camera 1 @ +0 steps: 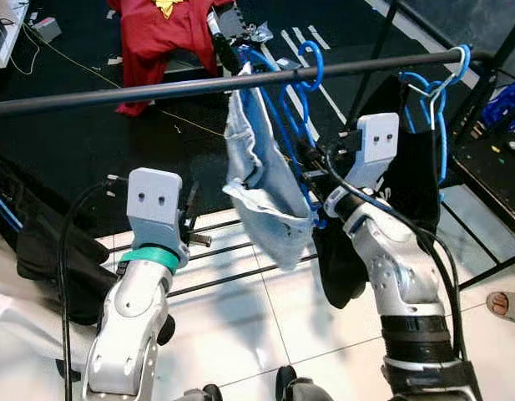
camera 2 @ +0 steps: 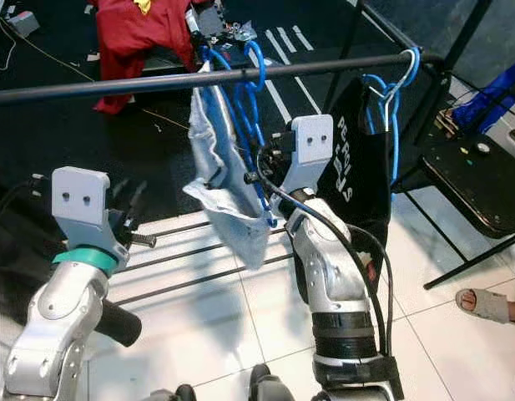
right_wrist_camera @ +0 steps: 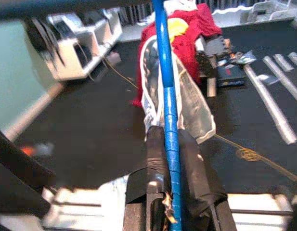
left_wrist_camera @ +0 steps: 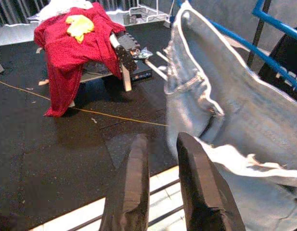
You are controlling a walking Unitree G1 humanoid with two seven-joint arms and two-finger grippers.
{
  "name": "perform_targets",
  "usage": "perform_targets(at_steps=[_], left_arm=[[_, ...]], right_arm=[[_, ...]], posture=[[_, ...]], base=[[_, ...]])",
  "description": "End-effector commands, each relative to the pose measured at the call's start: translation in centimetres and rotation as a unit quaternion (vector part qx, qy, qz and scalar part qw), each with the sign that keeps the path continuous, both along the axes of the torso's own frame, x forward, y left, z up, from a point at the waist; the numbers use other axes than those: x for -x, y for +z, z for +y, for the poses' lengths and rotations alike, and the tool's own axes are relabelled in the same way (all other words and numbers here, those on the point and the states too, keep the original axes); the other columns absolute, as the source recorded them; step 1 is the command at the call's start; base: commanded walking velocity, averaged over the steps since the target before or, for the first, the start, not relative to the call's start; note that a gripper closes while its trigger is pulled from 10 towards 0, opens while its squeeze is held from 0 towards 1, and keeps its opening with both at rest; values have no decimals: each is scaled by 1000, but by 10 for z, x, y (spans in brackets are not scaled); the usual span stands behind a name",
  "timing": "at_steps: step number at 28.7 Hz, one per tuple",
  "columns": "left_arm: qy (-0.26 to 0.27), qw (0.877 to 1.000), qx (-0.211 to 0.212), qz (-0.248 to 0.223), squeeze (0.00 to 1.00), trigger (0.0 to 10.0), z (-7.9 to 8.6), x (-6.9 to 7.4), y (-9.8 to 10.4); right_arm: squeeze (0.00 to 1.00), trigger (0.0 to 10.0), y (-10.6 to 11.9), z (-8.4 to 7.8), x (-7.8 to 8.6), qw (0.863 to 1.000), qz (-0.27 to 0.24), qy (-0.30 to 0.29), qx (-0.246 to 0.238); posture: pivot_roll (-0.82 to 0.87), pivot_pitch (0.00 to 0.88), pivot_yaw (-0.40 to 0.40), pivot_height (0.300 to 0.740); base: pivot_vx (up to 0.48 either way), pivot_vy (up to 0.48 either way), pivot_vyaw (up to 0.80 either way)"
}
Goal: Hang hanger
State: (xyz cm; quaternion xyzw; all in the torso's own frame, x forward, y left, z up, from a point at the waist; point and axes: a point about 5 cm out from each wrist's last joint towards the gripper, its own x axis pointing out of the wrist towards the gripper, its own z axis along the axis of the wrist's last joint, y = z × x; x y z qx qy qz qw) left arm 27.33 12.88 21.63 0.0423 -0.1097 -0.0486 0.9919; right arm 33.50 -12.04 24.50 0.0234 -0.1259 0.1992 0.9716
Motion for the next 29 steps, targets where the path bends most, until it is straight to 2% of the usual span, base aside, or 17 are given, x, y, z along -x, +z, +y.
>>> perform_targets(at_steps=[1,6,10,11,15,23,24,26,29], left_arm=[[4,1000,-2,1,0,10000,1,3,0],[-2,1000,-1,-2,0,10000,-3,0,2],[-23,1000,-14,-4,0,10000,-15,-6,7],[-32,999,-17,-1,0,10000,-18,-6,8],[-33,999,-21,0,0,10000,-17,-6,9],[-31,999,-31,-2,0,10000,-14,-6,10],[-28,999,-35,-4,0,10000,-13,-5,10],[-27,999,-37,-6,0,10000,-12,-5,10],[-27,999,-37,-6,0,10000,-12,-5,10]], right_arm=[[0,10000,7,-3,5,1000,-22,-12,12],[0,10000,16,-11,3,999,-35,-28,12],[0,10000,26,-21,-8,997,-37,-62,-4],[0,10000,39,-18,-10,997,-48,-50,-23],[0,10000,47,-9,-7,998,-63,-16,-21],[0,10000,37,2,-3,998,-53,11,-18],[0,10000,26,8,1,999,-33,20,-26],[0,10000,18,9,2,999,-16,12,-34],[0,10000,18,9,2,999,-16,12,-34]], posture=[[-110,127,35,740],[-125,118,47,740],[-126,111,55,740],[-124,108,57,740],[-119,105,57,740],[-107,101,52,740],[-97,98,49,740],[-102,99,54,740],[-102,99,54,740]], base=[[0,0,0],[0,0,0],[0,0,0],[0,0,0],[0,0,0],[0,0,0],[0,0,0],[0,0,0],[0,0,0]])
